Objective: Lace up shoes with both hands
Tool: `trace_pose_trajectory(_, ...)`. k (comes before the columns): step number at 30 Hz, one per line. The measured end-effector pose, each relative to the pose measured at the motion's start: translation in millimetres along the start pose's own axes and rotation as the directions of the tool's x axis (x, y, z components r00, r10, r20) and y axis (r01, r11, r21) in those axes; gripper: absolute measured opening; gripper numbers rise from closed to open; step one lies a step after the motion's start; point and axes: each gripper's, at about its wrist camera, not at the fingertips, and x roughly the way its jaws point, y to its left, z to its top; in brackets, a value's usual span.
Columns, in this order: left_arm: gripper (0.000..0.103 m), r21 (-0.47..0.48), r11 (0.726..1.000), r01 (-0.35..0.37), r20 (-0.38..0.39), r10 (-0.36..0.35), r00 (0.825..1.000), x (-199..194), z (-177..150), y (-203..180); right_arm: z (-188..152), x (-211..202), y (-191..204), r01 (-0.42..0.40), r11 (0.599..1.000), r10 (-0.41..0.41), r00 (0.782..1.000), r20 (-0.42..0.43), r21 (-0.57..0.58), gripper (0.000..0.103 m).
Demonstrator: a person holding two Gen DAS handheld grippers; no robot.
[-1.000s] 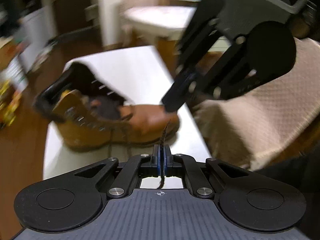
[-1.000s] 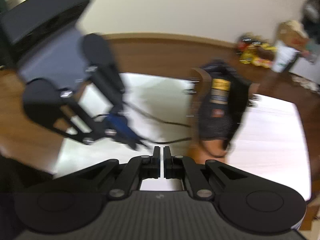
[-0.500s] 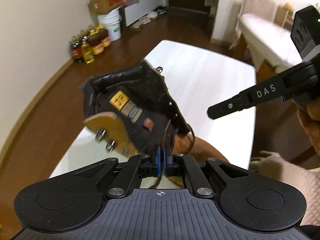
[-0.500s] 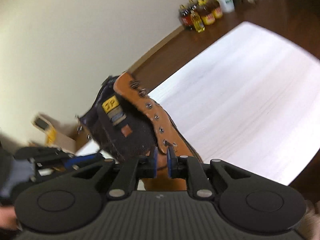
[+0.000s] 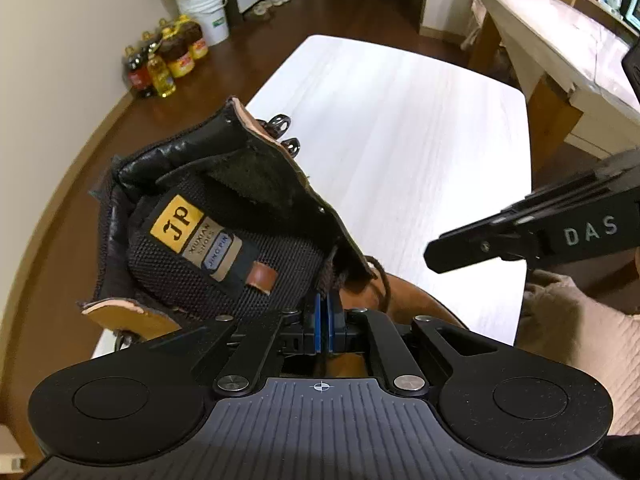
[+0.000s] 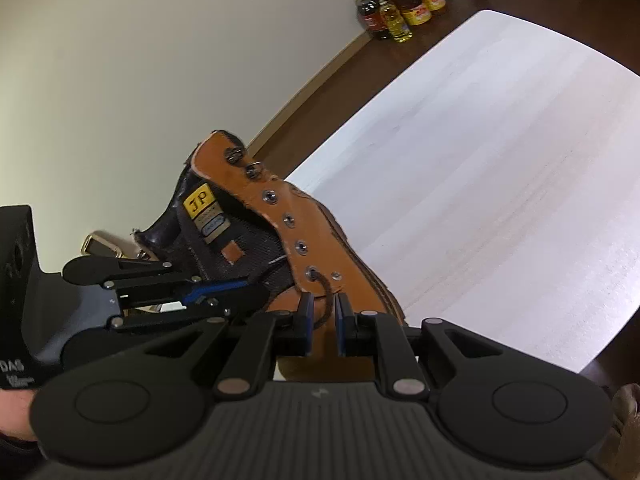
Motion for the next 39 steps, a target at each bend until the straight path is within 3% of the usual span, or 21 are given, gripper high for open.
trace_pose_trajectory(4,0.003,-0.029,0.999,0.032,-0.002,-0.032,0.999,2.5,1.7,8.0,-0.5,1.5,-6.7,0.002,1.000,-0.002,1.000,-0.003,0.021,0.014)
trace_pose_trajectory(12,0.003,0.017,0.998,0.056,-0.046,-0.056,0.997,16.7,12.9,5.6,7.9,3.3,-20.5,-0.017,0.997,0.016,1.000,0.014,0.079,0.014)
trace_pose_trajectory(16,0.003,0.029,0.998,0.054,-0.047,-0.052,0.998,21.3,16.9,2.1,14.7,13.4,-37.6,-0.135,0.966,0.131,0.991,0.032,0.220,0.014)
trace_pose_trajectory(21,0.003,0.023,0.999,0.047,-0.042,-0.046,0.998,21.2,16.3,-0.1,17.3,35.9,-59.7,-0.262,0.864,0.254,0.964,0.077,0.430,0.014)
trace_pose_trajectory(24,0.003,0.020,0.999,0.047,-0.039,-0.046,0.998,20.5,15.1,-0.3,13.2,51.1,-67.2,-0.296,0.807,0.295,0.952,0.085,0.512,0.014)
trace_pose_trajectory(29,0.003,0.020,0.999,0.042,-0.035,-0.041,0.999,19.6,14.3,-2.7,-0.8,70.2,-83.8,-0.364,0.658,0.361,0.921,0.147,0.659,0.014)
trace_pose_trajectory(30,0.003,0.019,0.999,0.041,-0.034,-0.040,0.999,19.4,14.3,-3.3,-1.7,71.7,-85.5,-0.376,0.638,0.372,0.915,0.158,0.672,0.013)
trace_pose_trajectory(31,0.003,0.018,0.999,0.041,-0.033,-0.041,0.999,19.5,14.7,-3.0,-1.4,72.6,-86.1,-0.390,0.628,0.386,0.907,0.166,0.674,0.005)
trace_pose_trajectory(35,0.006,-0.001,0.999,0.051,-0.030,-0.051,0.998,14.7,14.7,-1.6,7.9,64.5,-84.3,-0.391,0.653,0.378,0.911,0.169,0.649,0.003)
trace_pose_trajectory(39,0.009,-0.009,0.997,0.070,-0.017,-0.070,0.997,-16.7,1.6,-3.3,34.1,26.9,-93.3,-0.340,0.734,0.262,0.941,0.216,0.588,0.003)
